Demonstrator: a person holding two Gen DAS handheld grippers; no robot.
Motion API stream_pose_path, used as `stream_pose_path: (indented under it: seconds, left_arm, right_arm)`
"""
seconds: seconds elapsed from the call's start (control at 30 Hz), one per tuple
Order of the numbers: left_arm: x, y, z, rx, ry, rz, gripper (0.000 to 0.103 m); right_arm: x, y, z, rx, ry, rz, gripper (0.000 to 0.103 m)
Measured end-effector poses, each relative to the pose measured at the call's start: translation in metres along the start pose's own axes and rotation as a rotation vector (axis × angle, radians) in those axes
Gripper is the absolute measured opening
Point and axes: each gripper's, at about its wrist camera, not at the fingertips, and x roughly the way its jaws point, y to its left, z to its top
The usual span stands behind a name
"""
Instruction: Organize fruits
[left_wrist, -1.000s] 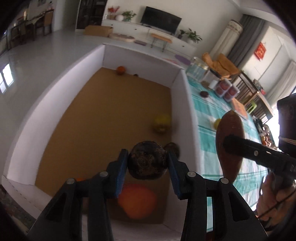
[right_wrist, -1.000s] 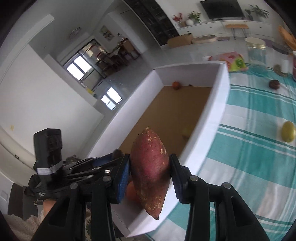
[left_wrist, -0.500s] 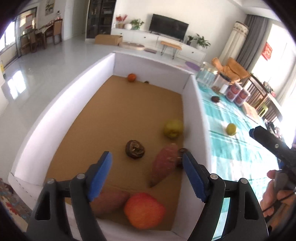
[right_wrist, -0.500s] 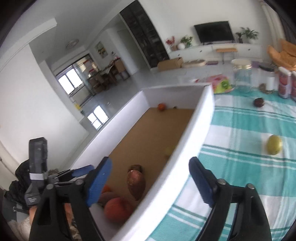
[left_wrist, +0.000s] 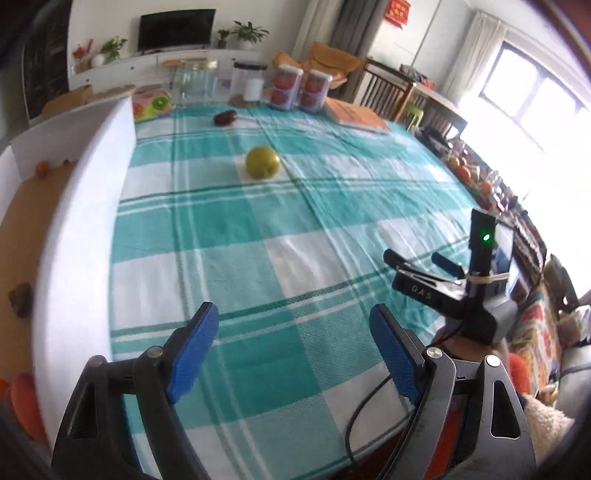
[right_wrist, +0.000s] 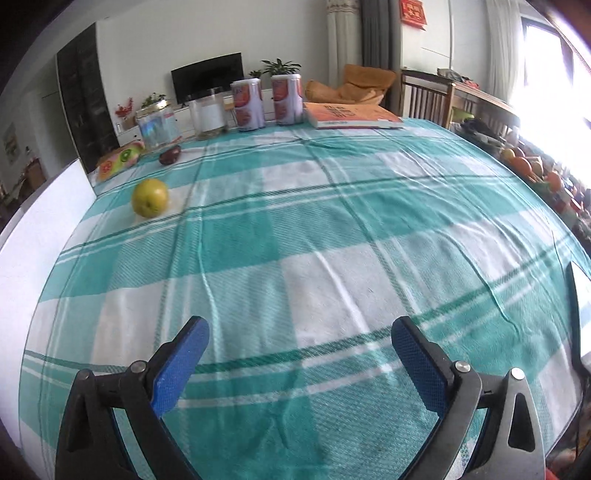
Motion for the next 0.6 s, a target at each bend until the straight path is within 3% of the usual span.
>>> stream_pose_path:
  seconds: [0.1, 0.27, 0.47, 0.6]
  left_arm:
    - [0.036, -0.003, 0.000, 0.021, 0.013, 0.096, 0.086]
    - [0.066, 0.007, 0.009, 0.036, -0.047, 0.224, 0.086]
    - [0.095, 0.016, 0.011, 0.040, -0.010, 0.266, 0.086]
    - [0.094, 0.019, 0.005, 0.040, -0.041, 0.266, 0.086]
  right_arm:
    - [-0.004, 0.002, -0.002, -0.022, -0.012, -0.010, 0.099]
    - [0.012, 0.010, -0.003, -0.041, 0.044, -0.035, 0.099]
    - [0.015, 0.011, -0.004, -0.041, 0.060, -0.046, 0.099]
    - [0.016, 0.010, -0.004, -0.031, 0.068, -0.042, 0.099]
